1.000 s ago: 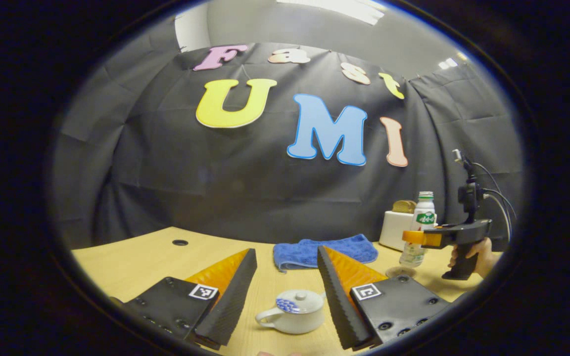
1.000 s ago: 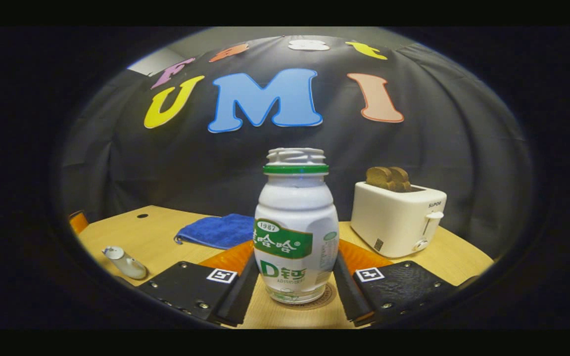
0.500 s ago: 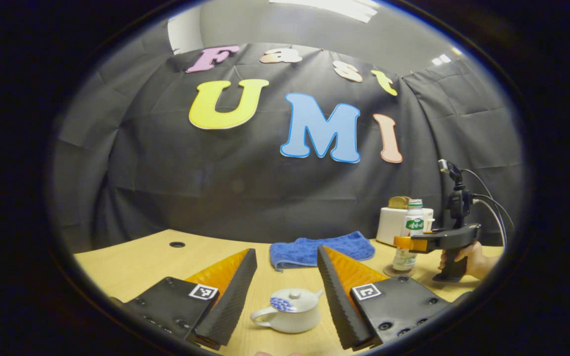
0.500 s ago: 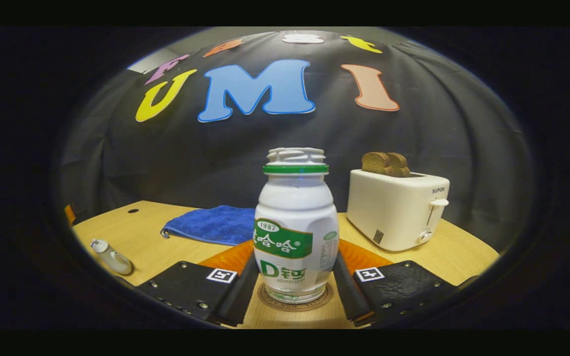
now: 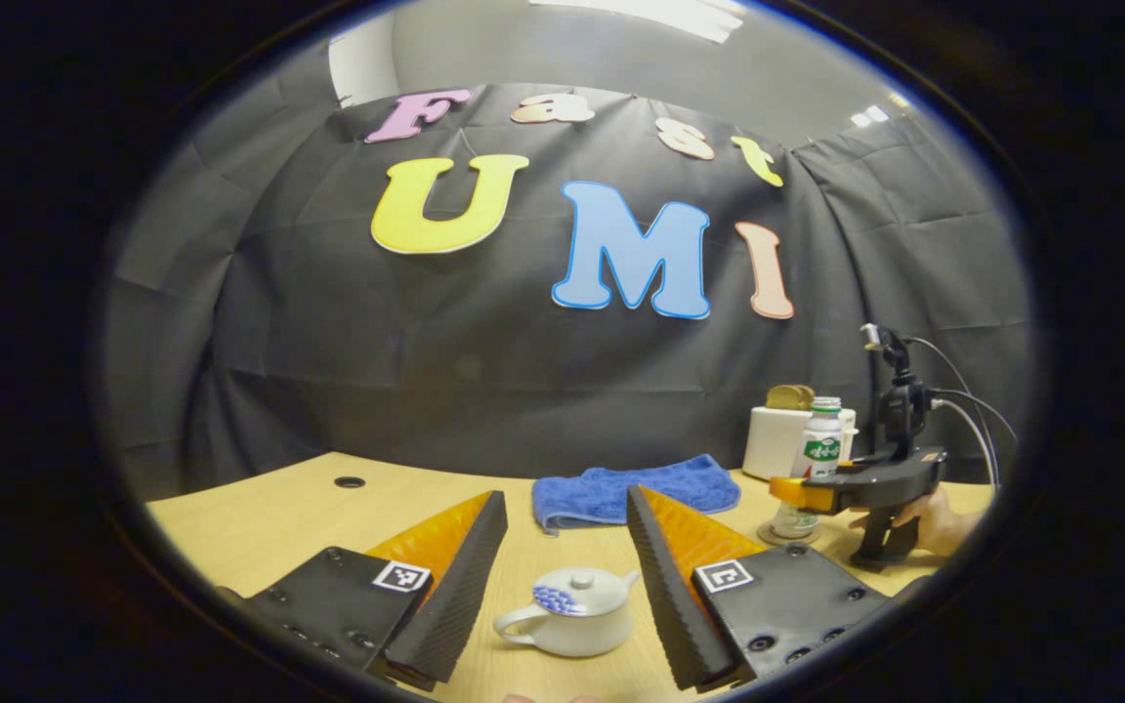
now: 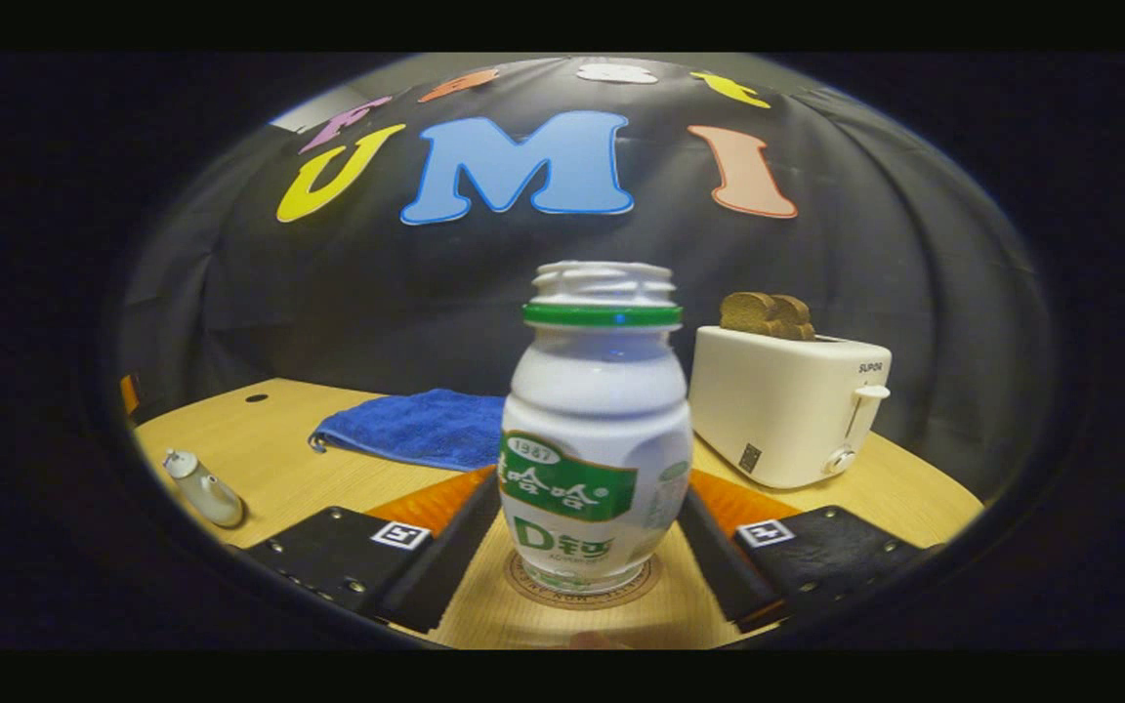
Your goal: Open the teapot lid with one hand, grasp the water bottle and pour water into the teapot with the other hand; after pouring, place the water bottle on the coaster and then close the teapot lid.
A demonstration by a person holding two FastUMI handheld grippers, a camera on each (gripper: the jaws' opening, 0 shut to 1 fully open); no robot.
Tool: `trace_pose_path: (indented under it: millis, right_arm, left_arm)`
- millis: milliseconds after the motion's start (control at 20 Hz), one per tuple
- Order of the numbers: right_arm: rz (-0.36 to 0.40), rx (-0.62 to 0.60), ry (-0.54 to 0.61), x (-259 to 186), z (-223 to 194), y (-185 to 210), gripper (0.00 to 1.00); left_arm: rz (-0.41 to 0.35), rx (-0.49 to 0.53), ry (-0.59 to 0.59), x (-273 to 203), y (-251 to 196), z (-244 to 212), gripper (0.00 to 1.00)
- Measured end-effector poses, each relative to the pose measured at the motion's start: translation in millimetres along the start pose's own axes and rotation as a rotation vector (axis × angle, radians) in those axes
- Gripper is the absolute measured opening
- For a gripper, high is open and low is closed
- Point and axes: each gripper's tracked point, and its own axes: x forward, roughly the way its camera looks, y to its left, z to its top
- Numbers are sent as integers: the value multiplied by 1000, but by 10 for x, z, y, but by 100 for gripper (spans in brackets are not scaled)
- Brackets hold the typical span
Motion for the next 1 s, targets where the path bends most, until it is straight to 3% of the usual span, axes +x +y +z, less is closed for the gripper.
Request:
trace_pose_path:
  millis: [50, 200, 350, 450, 600, 700, 800, 900, 1000]
  right_arm:
    - [-7, 10, -33, -89, 126, -30, 99]
    - [-43, 45, -153, -448, 568, -88, 98]
    - [-65, 71, -121, -1051, 618, -50, 98]
    - [-27, 95, -124, -1506, 542, 180, 98]
    - [-50, 77, -90, -1981, 50, 387, 98]
    - [-15, 106, -51, -2168, -233, 659, 98]
    - [-19, 76, -3, -2277, -445, 771, 98]
    - [-2, 71, -56, -2419, -340, 868, 98]
    - [-10, 38, -73, -2506, -386, 902, 98]
  left_arm:
    - [-19, -9, -10, -13, -35, 32, 85]
    - [-16, 2, -44, -52, -29, 131, 94]
    - [13, 17, -43, -104, -11, 122, 98]
    - [41, 18, 12, -217, -92, -3, 99]
    - [59, 6, 56, -585, -394, -185, 99]
    - [87, -39, 75, -871, -506, -316, 99]
    - [108, -5, 111, -1026, -584, -436, 99]
    - [136, 52, 97, -1215, -646, -388, 96]
    - [108, 113, 99, -1228, -782, -414, 99]
